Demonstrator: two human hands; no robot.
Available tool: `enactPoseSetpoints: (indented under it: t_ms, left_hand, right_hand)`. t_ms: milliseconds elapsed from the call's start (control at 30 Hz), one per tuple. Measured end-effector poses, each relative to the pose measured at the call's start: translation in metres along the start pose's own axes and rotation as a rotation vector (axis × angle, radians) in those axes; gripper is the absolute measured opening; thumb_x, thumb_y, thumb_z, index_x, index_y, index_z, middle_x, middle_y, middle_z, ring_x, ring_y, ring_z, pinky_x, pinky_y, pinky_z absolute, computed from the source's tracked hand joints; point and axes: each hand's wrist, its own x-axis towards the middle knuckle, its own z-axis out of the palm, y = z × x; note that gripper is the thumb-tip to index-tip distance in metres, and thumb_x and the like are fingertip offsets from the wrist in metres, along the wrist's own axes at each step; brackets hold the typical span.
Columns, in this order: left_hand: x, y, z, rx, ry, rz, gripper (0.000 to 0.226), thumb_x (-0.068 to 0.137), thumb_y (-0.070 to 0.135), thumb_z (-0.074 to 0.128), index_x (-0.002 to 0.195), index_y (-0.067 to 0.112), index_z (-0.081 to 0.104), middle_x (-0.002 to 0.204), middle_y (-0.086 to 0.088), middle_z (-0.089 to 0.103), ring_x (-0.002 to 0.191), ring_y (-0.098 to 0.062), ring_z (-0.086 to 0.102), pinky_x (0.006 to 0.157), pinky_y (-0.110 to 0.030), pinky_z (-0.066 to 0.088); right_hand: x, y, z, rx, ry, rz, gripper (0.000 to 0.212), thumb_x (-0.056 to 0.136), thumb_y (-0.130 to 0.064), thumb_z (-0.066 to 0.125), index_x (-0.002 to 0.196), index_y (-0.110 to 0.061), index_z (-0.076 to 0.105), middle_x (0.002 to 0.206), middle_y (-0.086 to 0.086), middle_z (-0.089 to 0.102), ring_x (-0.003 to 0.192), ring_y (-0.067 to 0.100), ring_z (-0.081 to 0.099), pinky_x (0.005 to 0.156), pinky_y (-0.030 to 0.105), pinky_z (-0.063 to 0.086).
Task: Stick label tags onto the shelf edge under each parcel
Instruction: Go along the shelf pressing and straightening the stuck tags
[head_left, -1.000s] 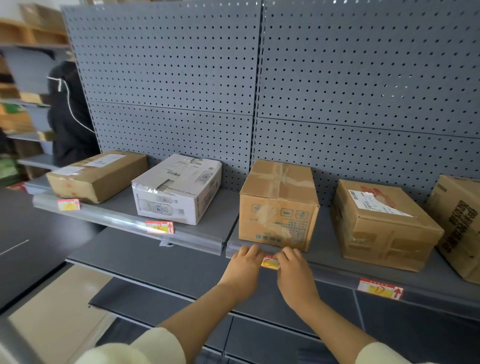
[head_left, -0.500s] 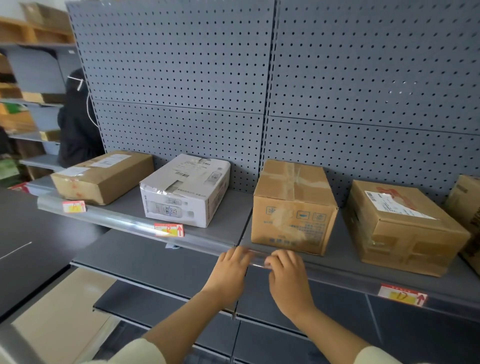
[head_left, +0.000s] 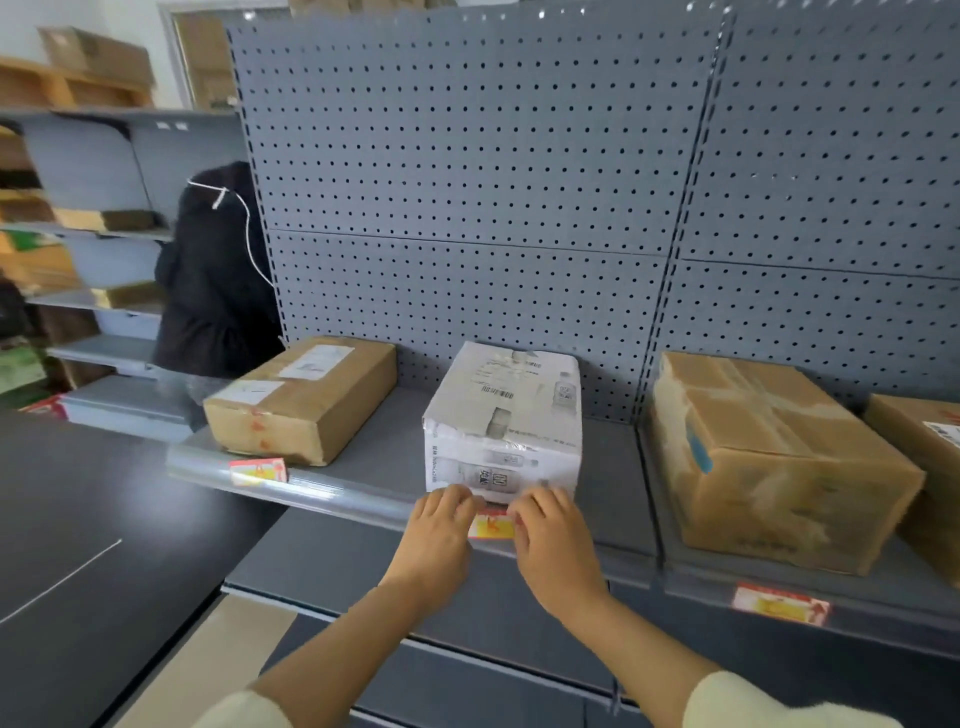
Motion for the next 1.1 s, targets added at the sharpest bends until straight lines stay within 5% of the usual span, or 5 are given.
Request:
enactPoseSetpoints:
  t_ms: [233,400,733,900,1100]
  left_hand:
    - [0.001,-0.027,-0.001,-0.035,-0.025,0.049,0.054,0.072,-0.005,0.055,0.122,0.015,0.06,0.12,-0.004,0.056,0.109,-0.026,0.051,0.097,-0.03,0.039]
    - [-0.003,-0.026,-0.001,-0.051,0.004,0.111,0.054,0.058,-0.005,0.066,0.108,0.015,0.062,0.106,-0.003,0.059,0.09,-0.024,0.058,0.08,-0.03,0.051]
    - [-0.003,-0.033,-0.006,0.003,-0.028,0.124,0.047,0.063,-0.003,0.061,0.106,0.015,0.061,0.106,-0.002,0.057,0.09,-0.023,0.055,0.079,-0.03,0.051]
    - [0.0,-0.025,-0.009,-0.003,-0.079,0.112,0.055,0.077,-0.002,0.05,0.129,0.015,0.055,0.121,-0.003,0.058,0.11,-0.026,0.054,0.097,-0.032,0.04]
    - [-0.002,-0.026,-0.011,0.008,-0.06,0.127,0.054,0.078,0.001,0.051,0.13,0.017,0.055,0.123,-0.002,0.056,0.112,-0.026,0.054,0.098,-0.032,0.041]
  right_hand:
    - [-0.004,-0.011,0.013,0.0,-0.125,0.192,0.027,0.089,-0.006,0.054,0.113,-0.014,0.062,0.114,0.003,0.06,0.101,0.023,0.057,0.085,0.034,0.05]
    - [-0.005,-0.014,0.009,-0.055,-0.048,0.112,0.028,0.08,-0.001,0.067,0.104,-0.015,0.066,0.105,-0.001,0.063,0.097,0.017,0.057,0.086,0.031,0.052]
    - [-0.008,-0.024,0.015,-0.178,-0.082,0.114,0.032,0.063,0.001,0.076,0.091,-0.014,0.068,0.094,-0.001,0.061,0.086,0.019,0.058,0.075,0.028,0.054]
    - [-0.009,-0.03,0.017,-0.138,-0.148,0.192,0.022,0.075,0.003,0.066,0.094,-0.01,0.063,0.101,0.001,0.053,0.088,0.019,0.053,0.07,0.027,0.051]
    - [-0.011,-0.035,0.016,-0.114,-0.14,0.183,0.033,0.074,0.001,0.067,0.103,-0.014,0.061,0.108,0.001,0.054,0.094,0.019,0.055,0.076,0.028,0.052]
